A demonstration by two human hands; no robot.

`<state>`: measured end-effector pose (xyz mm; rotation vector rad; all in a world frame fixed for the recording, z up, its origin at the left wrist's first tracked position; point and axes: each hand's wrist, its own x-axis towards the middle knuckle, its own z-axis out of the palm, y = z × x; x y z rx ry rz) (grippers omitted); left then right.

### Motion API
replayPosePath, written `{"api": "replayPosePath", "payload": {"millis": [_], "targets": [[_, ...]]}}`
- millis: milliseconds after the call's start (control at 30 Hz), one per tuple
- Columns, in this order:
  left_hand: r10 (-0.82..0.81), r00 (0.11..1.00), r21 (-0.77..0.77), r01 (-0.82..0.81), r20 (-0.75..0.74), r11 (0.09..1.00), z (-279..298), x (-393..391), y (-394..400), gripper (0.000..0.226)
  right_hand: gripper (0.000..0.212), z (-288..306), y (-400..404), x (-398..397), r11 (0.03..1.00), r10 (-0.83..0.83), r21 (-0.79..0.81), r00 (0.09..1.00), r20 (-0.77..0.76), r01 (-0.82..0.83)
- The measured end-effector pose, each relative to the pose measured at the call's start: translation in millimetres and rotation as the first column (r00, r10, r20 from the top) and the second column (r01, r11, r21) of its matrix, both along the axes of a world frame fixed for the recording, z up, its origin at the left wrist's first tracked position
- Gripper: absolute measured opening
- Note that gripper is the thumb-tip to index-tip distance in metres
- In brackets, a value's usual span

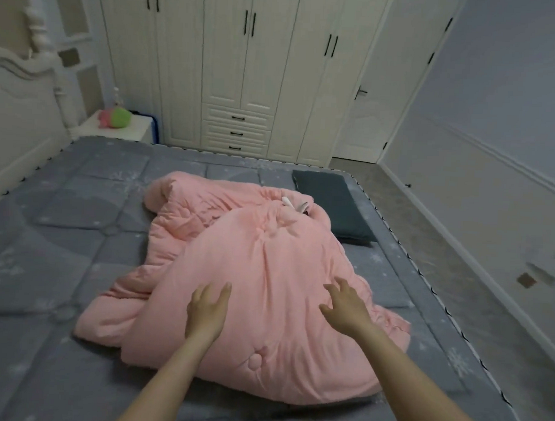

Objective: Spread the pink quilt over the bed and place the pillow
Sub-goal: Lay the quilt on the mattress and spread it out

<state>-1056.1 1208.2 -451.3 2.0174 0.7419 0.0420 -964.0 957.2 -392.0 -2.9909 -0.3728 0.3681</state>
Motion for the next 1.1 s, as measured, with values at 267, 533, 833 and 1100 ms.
{"api": "replayPosePath", "payload": {"millis": [267, 533, 833, 1100], "targets": [[-0.042, 0.997, 0.154, 0.051, -0.062, 0.987, -46, 44, 3, 0.064, 0.061, -36, 1, 78, 0.994, -0.095, -0.056, 0.995, 0.027, 0.096], [-0.020, 0.998, 0.121, 0.027, -0.065, 0.992, -63, 98, -11, 0.061, 0.063, -48, -34, 155, 0.958, -0.286, 0.040, 0.958, 0.018, 0.285], [0.108, 0.993, 0.191, -0.096, -0.054, 0.977, -53, 128, -31, 0.056, 0.081, -63, -45, 250, 0.864, -0.401, 0.343, 0.916, 0.028, 0.368], [0.104, 0.977, 0.191, -0.141, 0.188, 0.971, -87, 110, -79, 0.038, 0.109, -103, -20, 332, 0.813, -0.309, 0.469, 0.939, -0.154, 0.345]]}}
